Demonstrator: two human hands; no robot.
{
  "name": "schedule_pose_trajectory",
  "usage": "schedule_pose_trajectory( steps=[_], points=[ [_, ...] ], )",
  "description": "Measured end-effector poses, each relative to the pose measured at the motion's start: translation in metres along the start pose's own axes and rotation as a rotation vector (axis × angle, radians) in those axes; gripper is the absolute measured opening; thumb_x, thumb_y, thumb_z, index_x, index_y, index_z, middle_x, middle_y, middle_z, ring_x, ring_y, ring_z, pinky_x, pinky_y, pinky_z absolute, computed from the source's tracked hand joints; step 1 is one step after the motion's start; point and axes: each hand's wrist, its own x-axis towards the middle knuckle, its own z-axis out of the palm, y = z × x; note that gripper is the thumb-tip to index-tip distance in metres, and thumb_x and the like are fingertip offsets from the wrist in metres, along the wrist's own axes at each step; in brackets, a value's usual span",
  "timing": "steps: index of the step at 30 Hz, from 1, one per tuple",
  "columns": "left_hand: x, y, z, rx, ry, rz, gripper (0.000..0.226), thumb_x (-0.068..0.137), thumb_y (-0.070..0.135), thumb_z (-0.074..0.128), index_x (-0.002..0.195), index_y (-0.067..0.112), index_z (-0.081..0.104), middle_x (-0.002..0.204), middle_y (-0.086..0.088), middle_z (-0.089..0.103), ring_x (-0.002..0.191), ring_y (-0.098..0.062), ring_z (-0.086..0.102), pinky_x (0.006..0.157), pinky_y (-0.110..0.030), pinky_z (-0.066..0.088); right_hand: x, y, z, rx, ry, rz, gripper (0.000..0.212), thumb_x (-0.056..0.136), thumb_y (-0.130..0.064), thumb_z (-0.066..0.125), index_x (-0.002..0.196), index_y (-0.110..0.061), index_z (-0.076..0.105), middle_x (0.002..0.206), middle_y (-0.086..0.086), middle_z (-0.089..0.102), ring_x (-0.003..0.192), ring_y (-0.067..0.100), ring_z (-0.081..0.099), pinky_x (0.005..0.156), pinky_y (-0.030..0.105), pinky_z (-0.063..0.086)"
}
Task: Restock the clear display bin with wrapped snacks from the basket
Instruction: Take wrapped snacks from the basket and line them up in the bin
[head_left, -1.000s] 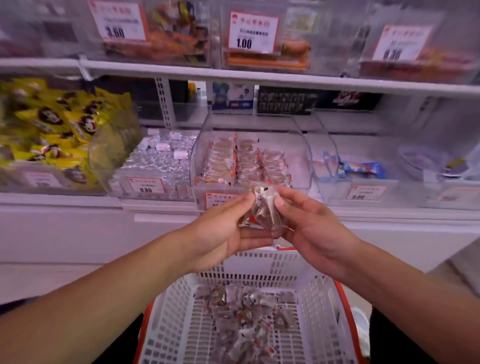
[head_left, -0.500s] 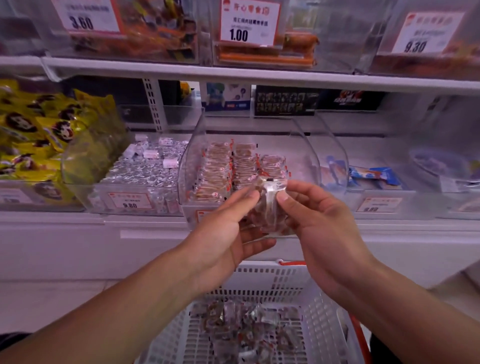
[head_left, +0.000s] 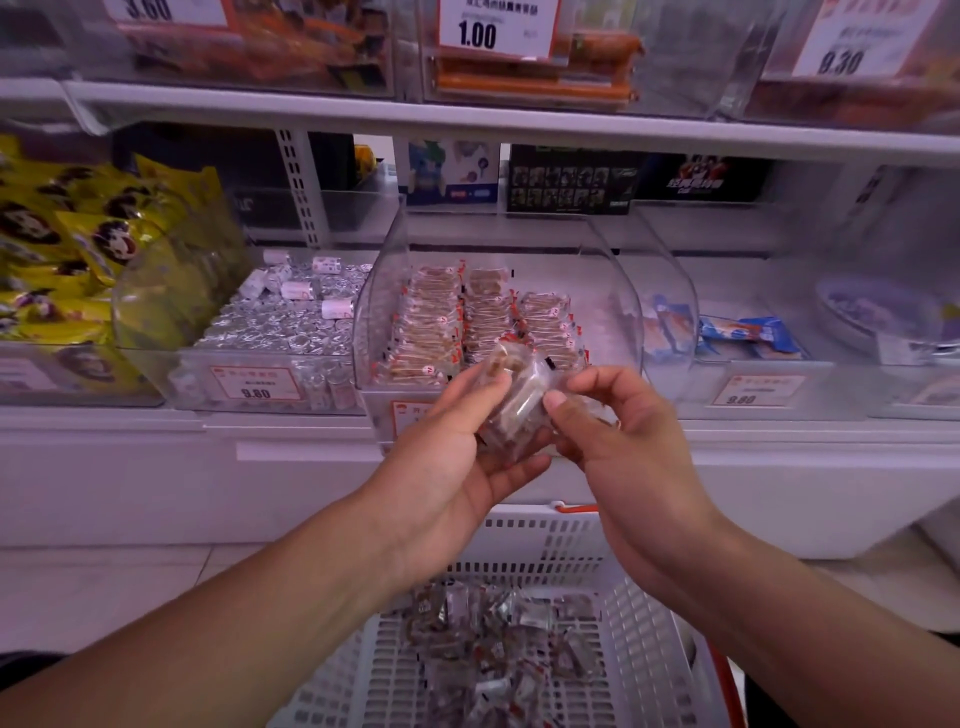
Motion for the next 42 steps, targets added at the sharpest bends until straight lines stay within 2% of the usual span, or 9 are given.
schedule_pose_trajectory(
  steps=[6,13,17,23,27,31,35,39,42],
  points=[
    [0.003,-0.003,0.003,0.164,0.051,0.101,0.025,0.1,0.027,0.053,0.121,0.029,0.066,0.1,0.0,0.075,0.075,-0.011,0.067,0.057,-0.021,0.053,-0.001,-0.002,0.007,-0.088,-0.152,-0.037,0.043,0.098,0.005,0.046,0.137,-0.015,0.05,0.125,0.005,0.067,0.114,0.012,0.064,0.092,0.022,0.052],
    [0.002,0.007,0.005,0.19,0.143,0.038,0.033,0.104,0.037,0.043,0.108,0.018,0.069,0.085,-0.002,0.073,0.06,-0.012,0.064,0.046,-0.024,0.046,0.0,0.004,0.004,-0.312,-0.172,-0.235,0.052,0.092,0.002,0.063,0.136,-0.022,0.053,0.121,0.002,0.066,0.113,0.013,0.064,0.096,0.037,0.054],
    [0.002,0.013,-0.001,0.567,0.291,0.197,0.027,0.102,0.032,0.047,0.092,0.013,0.062,0.075,-0.006,0.064,0.057,-0.014,0.057,0.048,-0.028,0.043,0.012,-0.004,-0.003,-0.641,-0.293,-0.365,0.052,0.083,-0.01,0.075,0.128,-0.025,0.056,0.117,-0.004,0.058,0.107,0.015,0.061,0.092,0.041,0.053],
    [0.015,0.048,0.004,0.807,0.198,0.236,0.036,0.105,0.041,0.035,0.097,0.017,0.061,0.101,-0.008,0.067,0.096,-0.024,0.064,0.084,-0.041,0.052,0.047,-0.047,0.004,-0.934,-0.48,-0.516,0.037,0.07,-0.019,0.087,0.102,-0.025,0.069,0.085,-0.015,0.069,0.073,-0.001,0.062,0.067,0.013,0.047],
    [0.03,0.088,-0.026,1.314,0.23,0.669,0.021,0.102,0.041,0.045,0.103,0.024,0.056,0.095,0.008,0.06,0.085,-0.001,0.057,0.07,-0.015,0.042,0.12,-0.06,0.02,-0.909,-0.28,-0.335,0.027,0.072,-0.026,0.086,0.093,-0.021,0.071,0.08,-0.004,0.073,0.066,0.009,0.065,0.057,0.024,0.052],
    [0.039,0.1,-0.058,1.981,0.07,0.712,0.007,0.092,0.032,0.061,0.091,0.026,0.063,0.086,0.012,0.055,0.086,-0.012,0.056,0.072,-0.027,0.038,0.199,-0.04,0.04,-1.177,-0.22,-0.127,0.026,0.077,-0.017,0.082,0.097,-0.006,0.069,0.078,0.002,0.065,0.067,0.013,0.058,0.051,0.019,0.044],
    [0.046,0.096,-0.068,2.097,-0.001,0.758,0.019,0.087,0.038,0.062,0.074,0.031,0.052,0.072,0.015,0.048,0.071,-0.012,0.048,0.075,-0.032,0.039,0.248,-0.005,0.053,-1.365,-0.193,-0.019,0.03,0.079,-0.018,0.078,0.102,-0.001,0.072,0.097,0.013,0.071,0.091,0.022,0.065,0.082,0.036,0.057],
    [0.052,0.094,-0.074,2.125,0.006,0.808,0.028,0.088,0.042,0.059,0.068,0.03,0.044,0.066,0.015,0.041,0.068,-0.014,0.042,0.073,-0.032,0.031,0.267,0.024,0.056,-1.229,-0.159,-0.029,0.044,0.081,-0.011,0.078,0.123,-0.008,0.066,0.123,0.01,0.066,0.106,0.02,0.062,0.092,0.023,0.048],
    [0.052,0.094,-0.075,2.155,-0.009,0.832,0.027,0.09,0.042,0.057,0.07,0.031,0.043,0.068,0.015,0.041,0.069,-0.013,0.04,0.073,-0.031,0.024,0.27,0.035,0.053,-1.175,-0.164,-0.058,0.06,0.08,-0.01,0.079,0.136,-0.016,0.057,0.136,0.011,0.057,0.114,0.025,0.062,0.101,0.03,0.049]
  ],
)
